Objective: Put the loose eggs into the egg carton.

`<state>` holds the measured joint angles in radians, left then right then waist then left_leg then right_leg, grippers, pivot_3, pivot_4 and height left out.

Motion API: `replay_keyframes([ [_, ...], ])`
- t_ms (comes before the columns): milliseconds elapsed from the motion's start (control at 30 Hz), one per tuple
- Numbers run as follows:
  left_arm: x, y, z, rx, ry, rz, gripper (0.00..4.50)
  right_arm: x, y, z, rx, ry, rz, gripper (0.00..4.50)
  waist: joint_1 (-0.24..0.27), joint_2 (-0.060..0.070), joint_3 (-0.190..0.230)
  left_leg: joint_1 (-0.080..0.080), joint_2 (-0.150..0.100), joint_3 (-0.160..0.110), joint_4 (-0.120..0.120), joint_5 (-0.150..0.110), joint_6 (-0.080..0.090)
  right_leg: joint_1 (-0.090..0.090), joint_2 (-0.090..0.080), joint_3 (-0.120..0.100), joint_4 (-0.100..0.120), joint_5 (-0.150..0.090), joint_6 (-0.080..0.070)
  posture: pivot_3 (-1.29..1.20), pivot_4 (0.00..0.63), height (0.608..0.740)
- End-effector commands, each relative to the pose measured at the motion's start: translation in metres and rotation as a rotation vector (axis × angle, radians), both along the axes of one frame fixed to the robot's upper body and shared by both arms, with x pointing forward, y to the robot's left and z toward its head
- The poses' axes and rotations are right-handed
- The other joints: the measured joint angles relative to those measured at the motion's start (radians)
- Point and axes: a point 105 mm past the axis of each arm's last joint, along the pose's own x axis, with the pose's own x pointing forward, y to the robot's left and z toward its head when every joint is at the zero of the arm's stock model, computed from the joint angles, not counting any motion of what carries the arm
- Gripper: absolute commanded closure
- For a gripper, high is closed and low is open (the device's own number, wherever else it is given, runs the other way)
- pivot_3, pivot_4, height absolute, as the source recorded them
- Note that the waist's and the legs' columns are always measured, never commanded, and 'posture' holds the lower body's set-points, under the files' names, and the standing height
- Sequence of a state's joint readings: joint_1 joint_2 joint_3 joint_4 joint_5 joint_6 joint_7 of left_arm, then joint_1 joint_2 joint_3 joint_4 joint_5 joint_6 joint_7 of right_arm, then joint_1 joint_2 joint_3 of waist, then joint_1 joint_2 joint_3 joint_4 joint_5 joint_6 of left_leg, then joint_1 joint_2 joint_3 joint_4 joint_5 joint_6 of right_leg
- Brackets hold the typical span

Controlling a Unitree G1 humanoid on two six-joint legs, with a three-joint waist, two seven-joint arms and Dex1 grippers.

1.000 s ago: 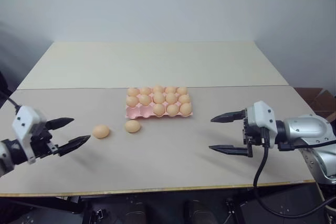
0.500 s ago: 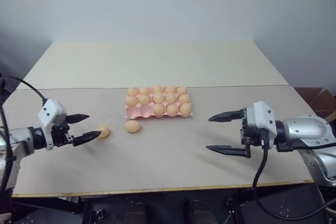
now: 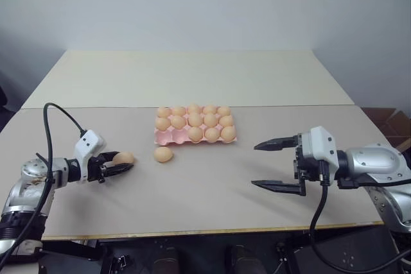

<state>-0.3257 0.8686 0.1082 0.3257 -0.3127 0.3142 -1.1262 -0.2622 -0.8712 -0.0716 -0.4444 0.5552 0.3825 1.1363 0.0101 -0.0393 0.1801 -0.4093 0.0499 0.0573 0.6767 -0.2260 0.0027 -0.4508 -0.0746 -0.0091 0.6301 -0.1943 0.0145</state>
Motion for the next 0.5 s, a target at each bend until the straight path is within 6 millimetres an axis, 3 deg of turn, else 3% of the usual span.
replay_keyframes([
  [33,0.0,0.001,0.016,-0.004,-0.053,-0.018,2.67,-0.004,-0.001,0.012,0.008,-0.045,-0.002,0.0,0.001,0.0,0.0,0.0,0.0,0.0,0.0,0.0,0.0,0.0,0.0,0.0,0.0,0.0,0.0,0.0,0.15,0.74],
  [267,-0.014,-0.001,0.052,-0.06,-0.123,-0.069,2.67,-0.002,-0.001,0.011,0.013,-0.046,-0.006,0.0,0.0,0.0,0.0,0.0,0.0,0.0,0.0,0.0,0.0,0.0,0.0,0.0,0.0,0.0,0.0,0.0,0.15,0.74],
  [367,-0.011,-0.015,0.075,-0.125,-0.201,-0.102,2.67,-0.001,0.0,0.01,0.016,-0.047,-0.004,0.0,0.003,0.0,0.0,0.0,0.0,0.0,0.001,0.0,0.0,0.0,0.0,0.0,0.0,0.0,0.0,0.0,0.15,0.74],
  [500,0.003,-0.041,0.09,-0.172,-0.276,-0.144,2.67,0.0,0.002,0.011,0.023,-0.053,-0.001,0.0,0.006,0.0,0.0,0.001,0.0,-0.002,0.002,0.0,0.0,0.004,0.0,-0.001,0.0,0.0,0.0,0.0,0.15,0.74],
])
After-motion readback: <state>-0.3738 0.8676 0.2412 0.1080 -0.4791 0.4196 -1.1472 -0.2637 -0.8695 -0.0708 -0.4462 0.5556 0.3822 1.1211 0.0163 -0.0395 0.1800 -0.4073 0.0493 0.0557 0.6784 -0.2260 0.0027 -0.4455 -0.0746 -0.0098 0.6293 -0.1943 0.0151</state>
